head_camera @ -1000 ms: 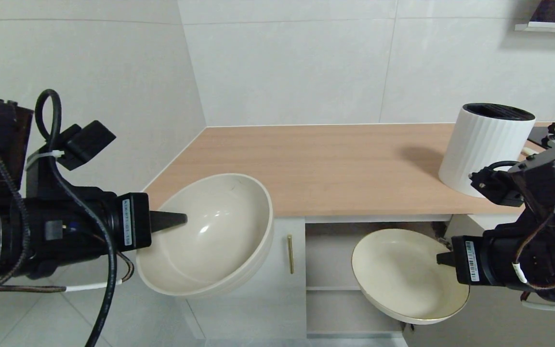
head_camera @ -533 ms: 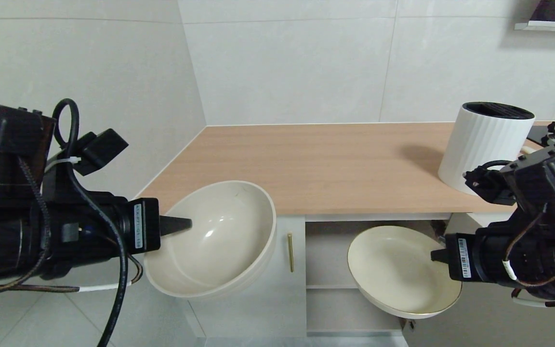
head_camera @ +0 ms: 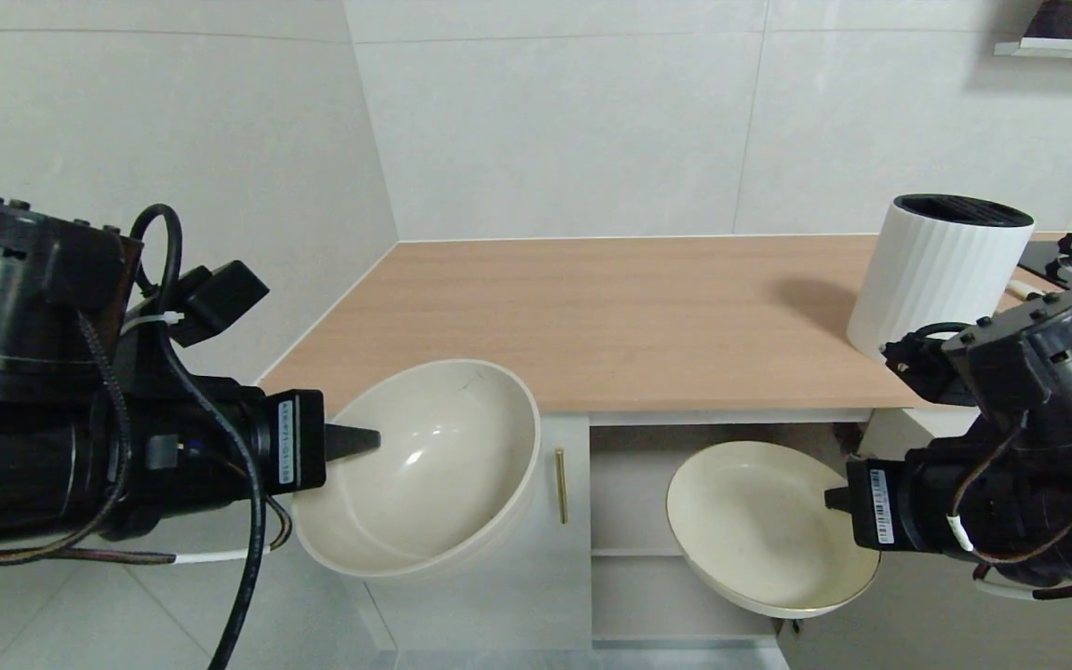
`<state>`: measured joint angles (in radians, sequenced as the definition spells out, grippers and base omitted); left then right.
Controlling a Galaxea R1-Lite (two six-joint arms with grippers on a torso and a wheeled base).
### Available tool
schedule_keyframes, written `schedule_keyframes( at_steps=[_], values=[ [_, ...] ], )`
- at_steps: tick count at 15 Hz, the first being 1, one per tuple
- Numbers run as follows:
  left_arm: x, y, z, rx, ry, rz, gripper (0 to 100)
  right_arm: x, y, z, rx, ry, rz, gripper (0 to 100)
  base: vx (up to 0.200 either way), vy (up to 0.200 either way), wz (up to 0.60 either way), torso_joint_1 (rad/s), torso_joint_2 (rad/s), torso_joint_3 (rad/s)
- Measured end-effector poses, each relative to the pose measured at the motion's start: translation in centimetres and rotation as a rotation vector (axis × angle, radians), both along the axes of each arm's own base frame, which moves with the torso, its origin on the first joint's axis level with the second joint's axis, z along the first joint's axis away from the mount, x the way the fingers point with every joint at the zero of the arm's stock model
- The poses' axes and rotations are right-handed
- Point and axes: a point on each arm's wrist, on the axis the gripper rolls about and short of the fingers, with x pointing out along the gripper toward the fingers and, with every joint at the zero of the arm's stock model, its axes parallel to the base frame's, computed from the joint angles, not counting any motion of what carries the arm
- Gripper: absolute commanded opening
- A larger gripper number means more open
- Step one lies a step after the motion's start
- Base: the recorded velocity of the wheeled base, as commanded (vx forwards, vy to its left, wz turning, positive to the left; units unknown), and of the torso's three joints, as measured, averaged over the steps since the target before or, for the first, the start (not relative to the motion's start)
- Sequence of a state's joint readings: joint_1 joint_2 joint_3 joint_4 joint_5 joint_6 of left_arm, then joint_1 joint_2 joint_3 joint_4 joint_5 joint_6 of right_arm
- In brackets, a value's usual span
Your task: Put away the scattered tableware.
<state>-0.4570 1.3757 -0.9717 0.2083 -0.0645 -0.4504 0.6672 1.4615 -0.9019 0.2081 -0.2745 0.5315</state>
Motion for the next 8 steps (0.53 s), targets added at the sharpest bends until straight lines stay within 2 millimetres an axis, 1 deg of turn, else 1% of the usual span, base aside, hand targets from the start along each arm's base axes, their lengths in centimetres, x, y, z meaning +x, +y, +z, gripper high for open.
schedule_keyframes(
  at_steps=[3, 8],
  values=[
    [0.2, -0.1, -0.2, 0.003, 0.008, 0.000, 0, -0.2, 0.6, -0.7, -0.015, -0.017, 0.011, 0, 0.000, 0.000, 0.00, -0.160, 0.44, 0.269],
    [0.3, -0.1, -0.3, 0.005, 0.014, 0.001, 0, -0.2, 0.9, -1.4, -0.031, 0.001, 0.019, 0, 0.000, 0.000, 0.00, -0.163, 0.48, 0.316]
  ],
)
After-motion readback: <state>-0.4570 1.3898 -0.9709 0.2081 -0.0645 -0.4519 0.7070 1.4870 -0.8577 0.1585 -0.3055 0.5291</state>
